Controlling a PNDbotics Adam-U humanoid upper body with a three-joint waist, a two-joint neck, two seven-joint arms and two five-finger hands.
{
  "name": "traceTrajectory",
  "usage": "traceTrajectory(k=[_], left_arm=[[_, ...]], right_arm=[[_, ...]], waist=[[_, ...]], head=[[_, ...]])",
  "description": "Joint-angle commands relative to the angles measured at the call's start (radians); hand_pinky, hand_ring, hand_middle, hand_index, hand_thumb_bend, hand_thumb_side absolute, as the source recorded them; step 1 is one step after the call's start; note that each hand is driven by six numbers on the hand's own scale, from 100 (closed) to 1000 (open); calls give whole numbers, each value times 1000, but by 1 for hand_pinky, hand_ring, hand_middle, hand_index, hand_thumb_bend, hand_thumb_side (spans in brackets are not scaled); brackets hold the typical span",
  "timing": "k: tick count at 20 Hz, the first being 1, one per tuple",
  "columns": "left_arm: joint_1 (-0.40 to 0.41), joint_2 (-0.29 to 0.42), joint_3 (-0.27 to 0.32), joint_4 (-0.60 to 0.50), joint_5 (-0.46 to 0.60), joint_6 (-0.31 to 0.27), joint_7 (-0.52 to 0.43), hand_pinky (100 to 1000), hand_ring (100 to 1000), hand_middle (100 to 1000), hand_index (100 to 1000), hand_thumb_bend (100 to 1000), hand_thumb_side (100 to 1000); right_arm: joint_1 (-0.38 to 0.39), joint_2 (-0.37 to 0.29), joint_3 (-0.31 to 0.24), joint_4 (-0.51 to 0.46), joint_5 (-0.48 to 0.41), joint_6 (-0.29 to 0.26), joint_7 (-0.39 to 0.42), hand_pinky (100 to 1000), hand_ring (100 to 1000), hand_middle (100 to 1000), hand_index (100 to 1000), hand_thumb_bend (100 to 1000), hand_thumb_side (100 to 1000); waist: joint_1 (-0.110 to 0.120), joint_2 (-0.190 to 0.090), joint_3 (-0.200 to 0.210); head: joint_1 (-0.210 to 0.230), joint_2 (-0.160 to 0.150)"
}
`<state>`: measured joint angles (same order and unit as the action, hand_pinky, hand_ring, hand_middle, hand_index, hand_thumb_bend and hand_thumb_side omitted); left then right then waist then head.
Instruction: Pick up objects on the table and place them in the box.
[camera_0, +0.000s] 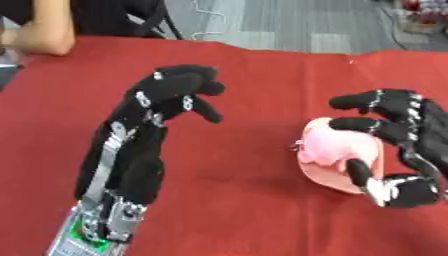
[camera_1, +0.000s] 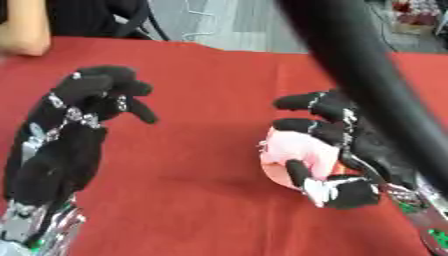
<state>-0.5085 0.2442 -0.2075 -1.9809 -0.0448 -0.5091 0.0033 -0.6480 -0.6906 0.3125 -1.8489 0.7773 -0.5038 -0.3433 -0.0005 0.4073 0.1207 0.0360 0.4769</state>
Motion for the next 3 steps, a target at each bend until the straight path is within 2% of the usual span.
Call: traceTrajectory(k=[1, 3], left_arm=[[0, 9, 15, -19, -7, 1, 15, 535, 763, 768, 845, 100, 820], [3, 7, 23, -19, -8, 4, 34, 527, 758, 762, 840, 100, 823]], right_arm=[[50, -51, -8, -122, -244, -2, 23, 307, 565, 651, 911, 100, 957], [120, -48, -1, -144, -494, -58, 71, 345, 594, 672, 1000, 100, 971]], waist=[[5, -20, -10], [14, -19, -20]], head=[[24, 0], [43, 6]])
